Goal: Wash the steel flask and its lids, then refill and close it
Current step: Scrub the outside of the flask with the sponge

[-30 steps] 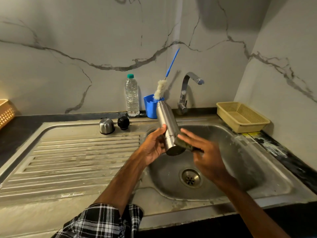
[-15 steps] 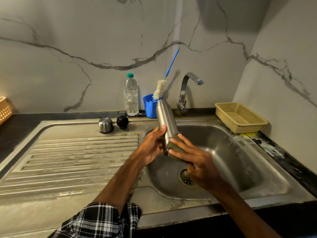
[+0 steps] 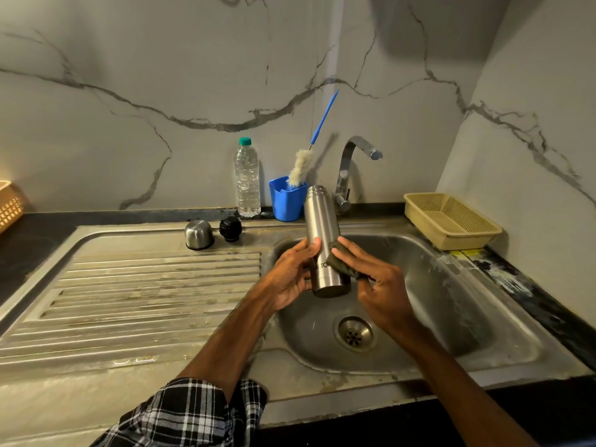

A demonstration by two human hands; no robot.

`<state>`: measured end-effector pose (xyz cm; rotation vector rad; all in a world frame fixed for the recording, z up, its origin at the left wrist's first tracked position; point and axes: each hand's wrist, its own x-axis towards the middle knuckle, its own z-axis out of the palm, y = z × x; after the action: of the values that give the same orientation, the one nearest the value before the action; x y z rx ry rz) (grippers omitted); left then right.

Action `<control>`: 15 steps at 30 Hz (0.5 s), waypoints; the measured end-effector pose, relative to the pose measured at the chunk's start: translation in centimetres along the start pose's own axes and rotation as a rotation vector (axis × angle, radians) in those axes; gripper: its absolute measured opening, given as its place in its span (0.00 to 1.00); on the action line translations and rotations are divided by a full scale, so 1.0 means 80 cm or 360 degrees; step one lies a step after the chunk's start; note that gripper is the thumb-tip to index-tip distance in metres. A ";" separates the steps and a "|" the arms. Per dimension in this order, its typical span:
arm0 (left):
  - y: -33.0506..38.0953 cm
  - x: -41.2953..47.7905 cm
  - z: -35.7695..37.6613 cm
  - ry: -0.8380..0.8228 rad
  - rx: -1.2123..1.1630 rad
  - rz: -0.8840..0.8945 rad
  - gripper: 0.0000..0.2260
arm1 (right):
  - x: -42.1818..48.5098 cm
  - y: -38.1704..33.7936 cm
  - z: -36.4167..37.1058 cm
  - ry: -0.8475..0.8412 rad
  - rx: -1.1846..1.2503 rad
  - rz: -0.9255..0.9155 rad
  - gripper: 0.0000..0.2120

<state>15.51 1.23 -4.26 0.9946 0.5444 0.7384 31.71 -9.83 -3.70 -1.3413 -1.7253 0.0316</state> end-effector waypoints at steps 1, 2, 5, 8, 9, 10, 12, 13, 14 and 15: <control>0.000 -0.001 0.000 -0.0002 0.0000 -0.0001 0.19 | -0.001 -0.002 0.001 -0.0016 -0.0028 -0.0030 0.33; 0.001 -0.001 -0.001 -0.0009 0.0000 0.0000 0.19 | -0.004 -0.004 0.002 -0.0069 -0.0063 -0.0129 0.33; 0.003 -0.002 -0.002 -0.0017 -0.0007 0.0000 0.20 | -0.005 -0.005 -0.004 -0.0195 -0.0089 -0.0381 0.31; 0.003 -0.004 0.003 -0.0031 0.0031 -0.0022 0.22 | 0.017 0.005 -0.007 0.0008 0.0012 -0.0084 0.31; 0.002 -0.005 0.005 -0.0037 0.0040 -0.0030 0.23 | 0.024 0.006 -0.007 0.0072 0.0030 0.0007 0.31; 0.001 -0.005 0.006 -0.0042 0.0044 -0.0033 0.23 | 0.027 0.006 -0.006 0.0104 0.0016 0.0032 0.31; 0.001 -0.006 0.006 -0.0035 0.0014 -0.0024 0.23 | 0.026 0.003 -0.002 0.0062 -0.0064 -0.0115 0.28; 0.001 -0.005 0.004 -0.0033 -0.0008 -0.0021 0.23 | 0.023 0.001 0.000 0.0003 -0.0092 -0.0229 0.26; 0.001 -0.003 0.002 -0.0035 -0.0018 -0.0020 0.23 | 0.021 0.001 0.002 -0.0048 -0.0102 -0.0315 0.25; 0.002 -0.003 0.001 -0.0032 -0.0024 -0.0026 0.23 | 0.022 0.003 0.003 -0.0065 -0.0102 -0.0352 0.25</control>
<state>15.37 1.03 -4.08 0.9815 0.5280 0.7167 31.80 -8.23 -2.84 -1.1951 -1.9143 -0.1234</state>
